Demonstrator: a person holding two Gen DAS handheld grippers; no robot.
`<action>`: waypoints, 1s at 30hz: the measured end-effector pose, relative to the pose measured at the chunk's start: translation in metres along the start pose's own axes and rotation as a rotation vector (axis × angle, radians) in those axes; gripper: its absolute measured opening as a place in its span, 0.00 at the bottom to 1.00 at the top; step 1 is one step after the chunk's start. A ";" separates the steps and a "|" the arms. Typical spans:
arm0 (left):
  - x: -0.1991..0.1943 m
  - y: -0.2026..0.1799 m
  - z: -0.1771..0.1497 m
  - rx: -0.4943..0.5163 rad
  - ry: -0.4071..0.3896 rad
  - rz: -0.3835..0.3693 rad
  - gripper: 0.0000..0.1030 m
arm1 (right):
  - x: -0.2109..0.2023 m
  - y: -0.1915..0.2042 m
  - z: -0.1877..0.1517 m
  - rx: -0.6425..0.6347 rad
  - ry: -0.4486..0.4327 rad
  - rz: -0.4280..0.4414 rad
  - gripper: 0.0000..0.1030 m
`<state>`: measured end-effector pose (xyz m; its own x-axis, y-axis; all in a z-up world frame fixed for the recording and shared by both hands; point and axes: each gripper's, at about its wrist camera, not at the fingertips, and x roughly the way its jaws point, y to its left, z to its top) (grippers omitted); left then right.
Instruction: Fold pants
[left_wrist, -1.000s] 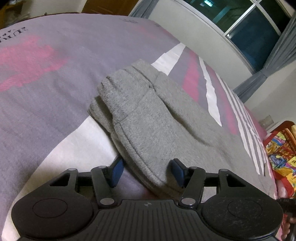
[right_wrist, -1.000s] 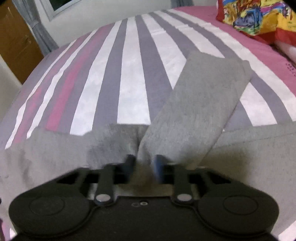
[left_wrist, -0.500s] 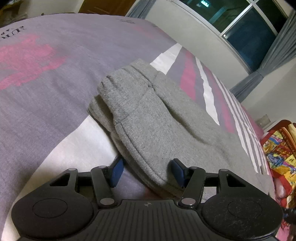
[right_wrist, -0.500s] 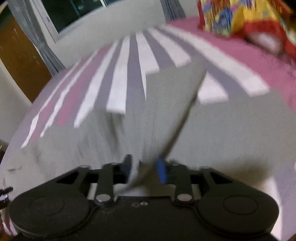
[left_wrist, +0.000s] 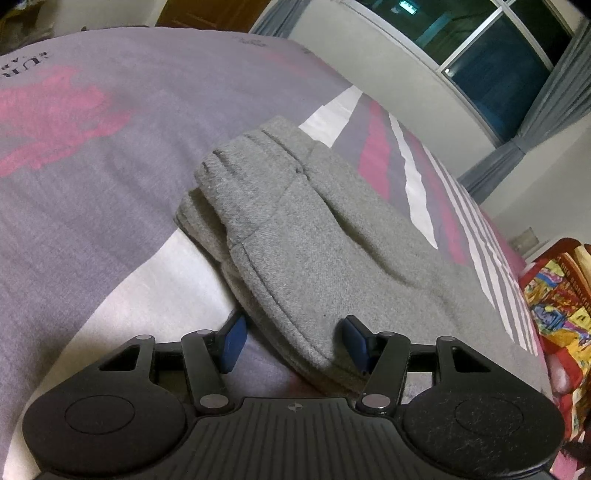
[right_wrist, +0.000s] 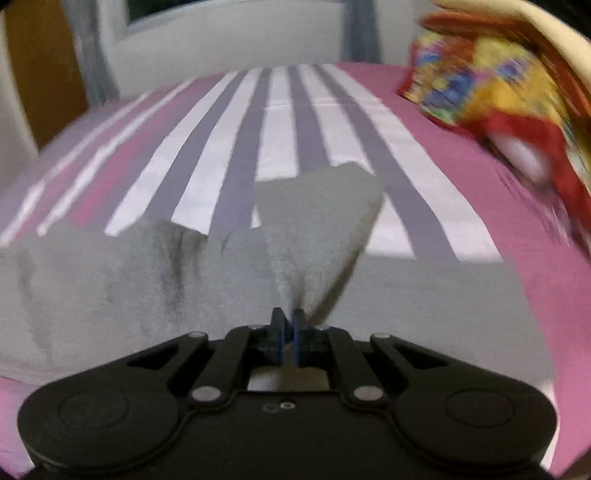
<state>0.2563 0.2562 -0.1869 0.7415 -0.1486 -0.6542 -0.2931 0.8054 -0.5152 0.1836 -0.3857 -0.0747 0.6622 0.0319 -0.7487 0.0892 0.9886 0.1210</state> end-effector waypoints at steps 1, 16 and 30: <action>0.000 0.000 0.000 0.002 -0.001 -0.001 0.56 | 0.005 -0.008 -0.009 0.023 0.043 0.002 0.03; 0.002 -0.003 0.000 0.006 0.007 0.008 0.56 | 0.073 0.058 0.044 -0.472 0.030 -0.133 0.40; 0.002 -0.003 -0.002 0.012 -0.004 0.007 0.56 | -0.060 -0.103 0.010 0.214 -0.332 -0.004 0.04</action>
<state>0.2575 0.2517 -0.1879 0.7418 -0.1413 -0.6556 -0.2908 0.8131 -0.5042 0.1423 -0.4908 -0.0362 0.8629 -0.0554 -0.5023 0.2217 0.9347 0.2779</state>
